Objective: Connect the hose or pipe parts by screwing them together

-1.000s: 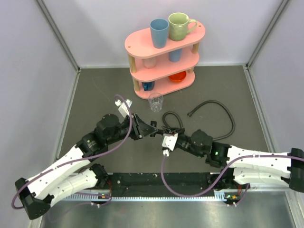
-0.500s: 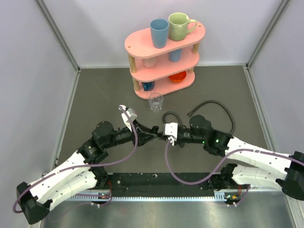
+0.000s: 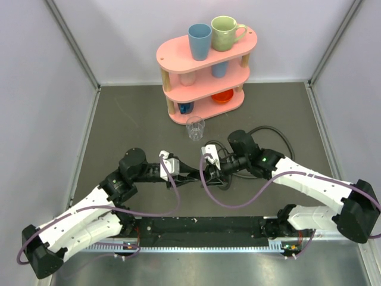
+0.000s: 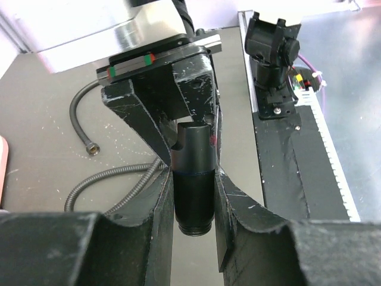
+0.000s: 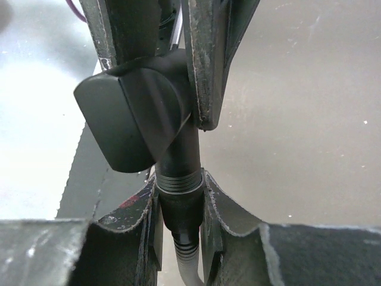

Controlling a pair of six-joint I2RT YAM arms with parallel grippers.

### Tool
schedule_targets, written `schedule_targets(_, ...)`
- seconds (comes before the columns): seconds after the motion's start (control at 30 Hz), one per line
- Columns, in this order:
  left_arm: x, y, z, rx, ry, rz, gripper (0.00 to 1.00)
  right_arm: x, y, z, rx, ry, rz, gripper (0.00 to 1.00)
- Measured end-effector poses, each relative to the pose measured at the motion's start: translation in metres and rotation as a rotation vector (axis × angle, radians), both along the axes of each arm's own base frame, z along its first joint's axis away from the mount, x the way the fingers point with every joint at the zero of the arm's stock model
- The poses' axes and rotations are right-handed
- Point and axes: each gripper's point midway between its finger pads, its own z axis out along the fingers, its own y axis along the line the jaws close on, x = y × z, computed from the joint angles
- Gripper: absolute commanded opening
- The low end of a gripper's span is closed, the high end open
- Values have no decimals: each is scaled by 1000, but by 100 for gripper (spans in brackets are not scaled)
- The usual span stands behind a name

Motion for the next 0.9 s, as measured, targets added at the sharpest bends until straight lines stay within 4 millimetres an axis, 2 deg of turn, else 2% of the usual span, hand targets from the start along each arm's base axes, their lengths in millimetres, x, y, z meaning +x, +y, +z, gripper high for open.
schedule_targets(0.2,-2,-1,-5,25,-61,-39,0,-3,-5,-3,-18,38,4,0)
schedule_targets(0.27,-1,-1,-4,24,-59,-27,0,-3,-5,-3,-17,43,0,6)
schedule_targets(0.37,2,0,-2,17,-14,14,0,-1,-4,-2,-16,50,-16,40)
schedule_targets(0.43,5,1,-2,11,43,54,0,5,-4,0,-18,44,-55,46)
schedule_targets(0.47,6,0,-3,8,71,73,0,9,-4,1,-16,39,-80,54)
schedule_targets(0.57,14,1,-2,-9,194,161,0,24,-8,7,5,-5,-168,67)
schedule_targets(0.67,25,6,-3,-39,358,298,0,33,-17,12,36,-58,-247,72)
schedule_targets(0.77,37,18,-4,-81,552,461,0,35,-28,13,65,-117,-322,73)
schedule_targets(0.9,46,28,4,-181,794,610,0,37,-33,15,108,-225,-412,74)
